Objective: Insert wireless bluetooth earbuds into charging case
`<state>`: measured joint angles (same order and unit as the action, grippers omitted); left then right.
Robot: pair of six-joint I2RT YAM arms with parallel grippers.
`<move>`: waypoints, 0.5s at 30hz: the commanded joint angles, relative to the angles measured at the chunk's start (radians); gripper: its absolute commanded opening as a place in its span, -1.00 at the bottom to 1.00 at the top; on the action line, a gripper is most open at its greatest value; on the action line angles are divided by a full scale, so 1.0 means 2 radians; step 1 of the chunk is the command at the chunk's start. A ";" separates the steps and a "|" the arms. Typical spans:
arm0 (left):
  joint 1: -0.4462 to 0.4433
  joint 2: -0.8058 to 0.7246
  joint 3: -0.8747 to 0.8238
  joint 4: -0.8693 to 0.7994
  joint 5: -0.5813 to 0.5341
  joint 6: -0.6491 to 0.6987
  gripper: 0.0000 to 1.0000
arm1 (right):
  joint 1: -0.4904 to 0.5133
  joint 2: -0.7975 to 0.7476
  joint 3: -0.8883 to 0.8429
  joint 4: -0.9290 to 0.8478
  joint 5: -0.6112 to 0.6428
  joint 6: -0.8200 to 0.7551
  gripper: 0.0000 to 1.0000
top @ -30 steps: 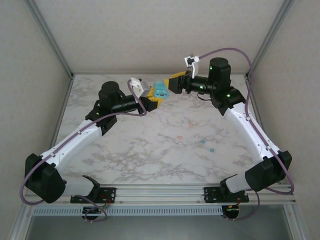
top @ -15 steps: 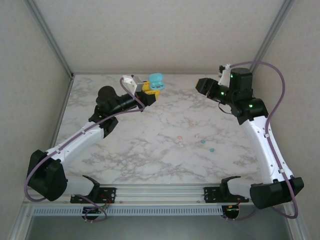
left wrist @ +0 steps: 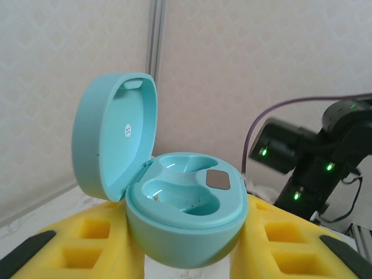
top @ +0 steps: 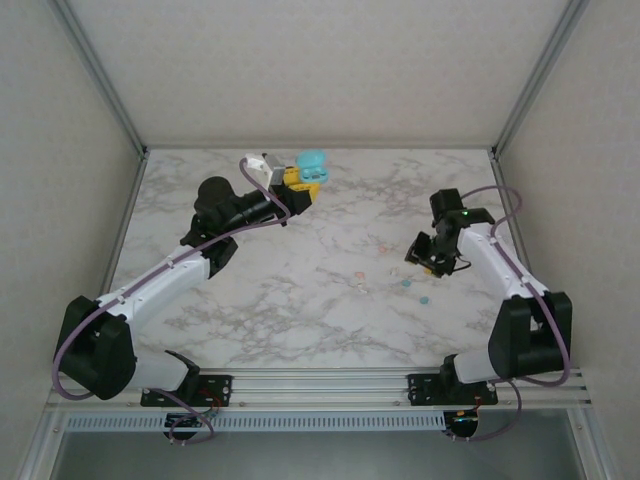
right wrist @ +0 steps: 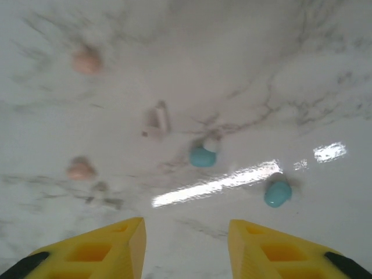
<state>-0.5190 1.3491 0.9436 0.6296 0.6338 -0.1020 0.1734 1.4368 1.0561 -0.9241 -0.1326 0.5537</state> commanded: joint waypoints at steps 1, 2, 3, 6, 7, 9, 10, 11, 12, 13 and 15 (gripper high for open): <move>0.003 -0.016 0.002 -0.003 0.008 -0.001 -0.61 | -0.001 0.021 -0.013 0.019 0.001 -0.016 -0.16; 0.003 -0.018 0.003 -0.008 0.008 0.001 -0.61 | -0.001 0.030 -0.013 0.018 0.009 -0.016 -0.16; 0.003 -0.019 0.006 -0.014 0.008 0.003 -0.61 | -0.001 0.038 -0.013 0.022 0.015 -0.019 -0.15; 0.003 -0.022 0.009 -0.022 0.007 0.009 -0.61 | -0.002 0.056 -0.014 0.047 0.013 -0.040 -0.11; 0.003 -0.023 0.011 -0.024 0.007 0.010 -0.61 | -0.001 0.061 -0.013 0.054 0.006 -0.048 -0.11; 0.003 -0.023 0.014 -0.032 0.009 0.013 -0.61 | -0.001 0.074 -0.008 0.074 -0.011 -0.063 -0.12; 0.003 -0.023 0.015 -0.032 0.009 0.013 -0.61 | -0.001 0.082 -0.003 0.079 -0.019 -0.071 -0.12; 0.003 -0.023 0.015 -0.032 0.010 0.012 -0.61 | -0.001 0.092 0.004 0.084 -0.024 -0.077 -0.12; 0.003 -0.023 0.016 -0.033 0.010 0.012 -0.61 | -0.001 0.104 0.013 0.083 -0.024 -0.082 -0.13; 0.003 -0.023 0.016 -0.034 0.010 0.012 -0.61 | 0.000 0.112 0.020 0.083 -0.027 -0.087 -0.14; 0.003 -0.024 0.018 -0.040 0.011 0.013 -0.60 | -0.001 0.129 0.030 0.091 -0.037 -0.092 -0.15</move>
<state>-0.5190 1.3331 0.9440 0.5629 0.6350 -0.0933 0.1734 1.6600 1.0695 -0.7776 -0.1684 0.4206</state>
